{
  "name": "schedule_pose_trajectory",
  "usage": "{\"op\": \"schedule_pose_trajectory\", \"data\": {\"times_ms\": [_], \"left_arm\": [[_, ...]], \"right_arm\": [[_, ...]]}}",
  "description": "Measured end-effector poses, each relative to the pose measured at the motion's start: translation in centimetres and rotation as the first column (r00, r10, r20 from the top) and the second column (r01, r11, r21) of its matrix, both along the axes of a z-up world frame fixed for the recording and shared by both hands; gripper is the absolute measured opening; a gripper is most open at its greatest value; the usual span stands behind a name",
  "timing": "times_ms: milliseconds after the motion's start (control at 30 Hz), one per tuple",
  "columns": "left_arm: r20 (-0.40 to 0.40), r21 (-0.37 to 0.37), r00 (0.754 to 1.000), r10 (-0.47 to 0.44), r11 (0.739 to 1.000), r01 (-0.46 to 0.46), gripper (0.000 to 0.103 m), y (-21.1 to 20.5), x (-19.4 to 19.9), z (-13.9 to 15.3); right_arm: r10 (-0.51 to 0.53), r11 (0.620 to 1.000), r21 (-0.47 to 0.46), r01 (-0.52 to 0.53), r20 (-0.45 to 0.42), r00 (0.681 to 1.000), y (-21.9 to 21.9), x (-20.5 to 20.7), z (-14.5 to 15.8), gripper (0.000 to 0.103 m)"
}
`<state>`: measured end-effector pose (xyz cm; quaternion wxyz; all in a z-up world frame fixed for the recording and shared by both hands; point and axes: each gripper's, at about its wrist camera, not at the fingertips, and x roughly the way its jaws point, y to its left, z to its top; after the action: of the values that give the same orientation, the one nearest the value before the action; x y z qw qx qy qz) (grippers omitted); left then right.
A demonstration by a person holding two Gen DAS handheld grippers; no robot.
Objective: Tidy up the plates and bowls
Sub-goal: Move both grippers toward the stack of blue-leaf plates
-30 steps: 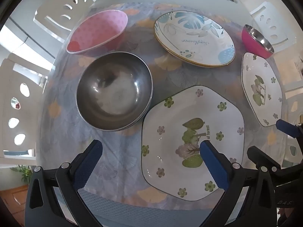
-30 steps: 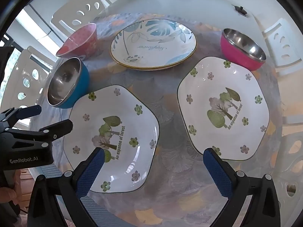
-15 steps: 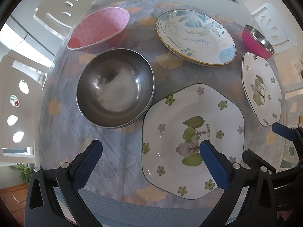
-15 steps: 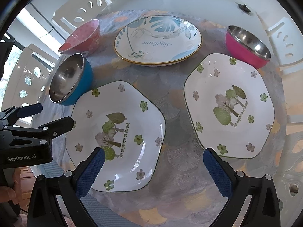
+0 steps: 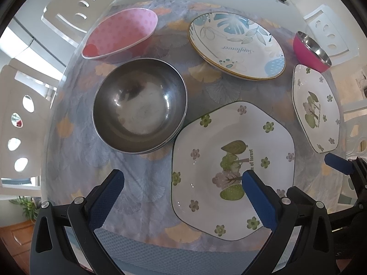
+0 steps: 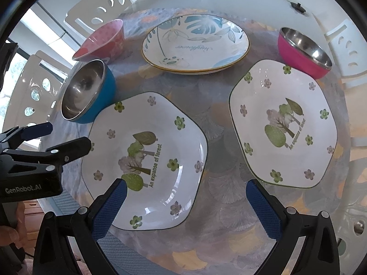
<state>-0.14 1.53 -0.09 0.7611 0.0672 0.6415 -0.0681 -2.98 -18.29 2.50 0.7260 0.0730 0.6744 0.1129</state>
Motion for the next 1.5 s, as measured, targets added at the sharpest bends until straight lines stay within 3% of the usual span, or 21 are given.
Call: {"op": "schedule_pose_trajectory", "data": {"times_ms": [767,1333,1500], "left_arm": [[0.002,-0.006,1.0,-0.008,1.0,0.008,0.102,-0.1,-0.3,0.2],[0.003,-0.009,0.999,-0.047,0.999,0.047,0.102,0.9,-2.8,1.2],[-0.011,-0.037,0.997,-0.076,0.996,0.076,0.102,0.9,-2.2,2.9]], "right_arm": [[-0.007,1.0,-0.012,0.007,-0.032,0.999,-0.3,-0.4,-0.2,0.103],[-0.049,0.999,-0.014,0.048,-0.023,0.999,0.0,-3.4,1.7,0.103],[-0.039,0.999,-0.012,0.038,-0.023,0.999,-0.5,-3.4,3.0,0.103]]}}
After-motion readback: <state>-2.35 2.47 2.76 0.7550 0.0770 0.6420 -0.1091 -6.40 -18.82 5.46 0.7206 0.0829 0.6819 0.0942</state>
